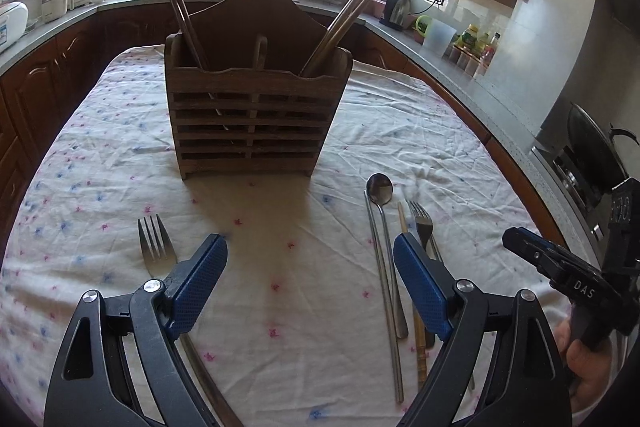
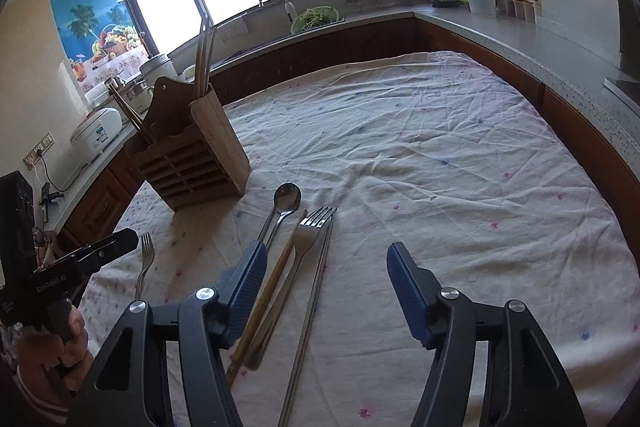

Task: Organize utensils
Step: 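Move both tools back over the remaining utensils on the cloth, then close the left tool on a steel chopstick while the right tool closes on a thin steel rod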

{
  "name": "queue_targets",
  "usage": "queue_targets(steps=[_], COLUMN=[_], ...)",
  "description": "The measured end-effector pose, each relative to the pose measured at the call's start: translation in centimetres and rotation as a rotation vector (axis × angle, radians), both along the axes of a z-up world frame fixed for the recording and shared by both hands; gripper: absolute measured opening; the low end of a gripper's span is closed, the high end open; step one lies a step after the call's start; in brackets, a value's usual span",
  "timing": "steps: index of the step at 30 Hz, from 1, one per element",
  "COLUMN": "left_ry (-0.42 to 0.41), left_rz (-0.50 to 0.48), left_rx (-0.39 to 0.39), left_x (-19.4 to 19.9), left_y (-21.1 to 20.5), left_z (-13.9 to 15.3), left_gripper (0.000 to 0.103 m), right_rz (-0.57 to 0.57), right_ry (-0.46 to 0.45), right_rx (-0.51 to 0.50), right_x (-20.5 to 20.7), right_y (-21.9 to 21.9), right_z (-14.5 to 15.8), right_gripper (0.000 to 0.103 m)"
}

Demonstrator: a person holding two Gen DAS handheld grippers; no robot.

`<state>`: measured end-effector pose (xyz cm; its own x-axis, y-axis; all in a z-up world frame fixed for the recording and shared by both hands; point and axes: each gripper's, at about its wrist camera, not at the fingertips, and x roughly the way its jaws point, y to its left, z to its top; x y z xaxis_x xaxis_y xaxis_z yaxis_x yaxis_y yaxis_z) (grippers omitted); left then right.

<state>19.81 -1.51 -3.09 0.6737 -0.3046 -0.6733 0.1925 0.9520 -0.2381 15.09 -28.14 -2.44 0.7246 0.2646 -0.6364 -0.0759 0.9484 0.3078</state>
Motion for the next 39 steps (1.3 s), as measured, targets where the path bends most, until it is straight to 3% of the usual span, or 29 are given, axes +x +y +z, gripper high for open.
queue_targets(steps=[6, 22, 26, 31, 33, 37, 39], left_ry=[0.053, 0.144, 0.188, 0.175, 0.173, 0.172, 0.196], left_rz=[-0.061, -0.172, -0.201, -0.223, -0.228, -0.261, -0.259], left_rx=[0.024, 0.128, 0.173, 0.195, 0.231, 0.257, 0.205], left_x=[1.9, 7.0, 8.5, 8.4, 8.0, 6.4, 6.2], left_y=[-2.0, -7.2, -8.7, -8.9, -8.7, -8.0, -7.0], left_z=[-1.0, -3.8, -5.3, -5.7, -5.9, -5.7, -5.5], left_gripper=[0.068, 0.055, 0.035, 0.030, 0.015, 0.014, 0.014], right_rz=[0.031, 0.082, 0.094, 0.105, 0.109, 0.108, 0.109], right_ry=[0.049, 0.149, 0.160, 0.175, 0.172, 0.178, 0.183], right_rx=[-0.006, -0.026, -0.044, -0.075, -0.105, -0.121, -0.105], right_x=[1.6, 5.0, 5.7, 6.5, 6.7, 6.9, 6.8], right_y=[0.5, 1.8, 2.1, 2.8, 3.1, 2.6, 2.3], right_z=[-1.1, -4.1, -4.5, -5.4, -5.4, -5.5, -5.4], right_gripper=[0.048, 0.033, 0.031, 0.028, 0.021, 0.011, 0.012])
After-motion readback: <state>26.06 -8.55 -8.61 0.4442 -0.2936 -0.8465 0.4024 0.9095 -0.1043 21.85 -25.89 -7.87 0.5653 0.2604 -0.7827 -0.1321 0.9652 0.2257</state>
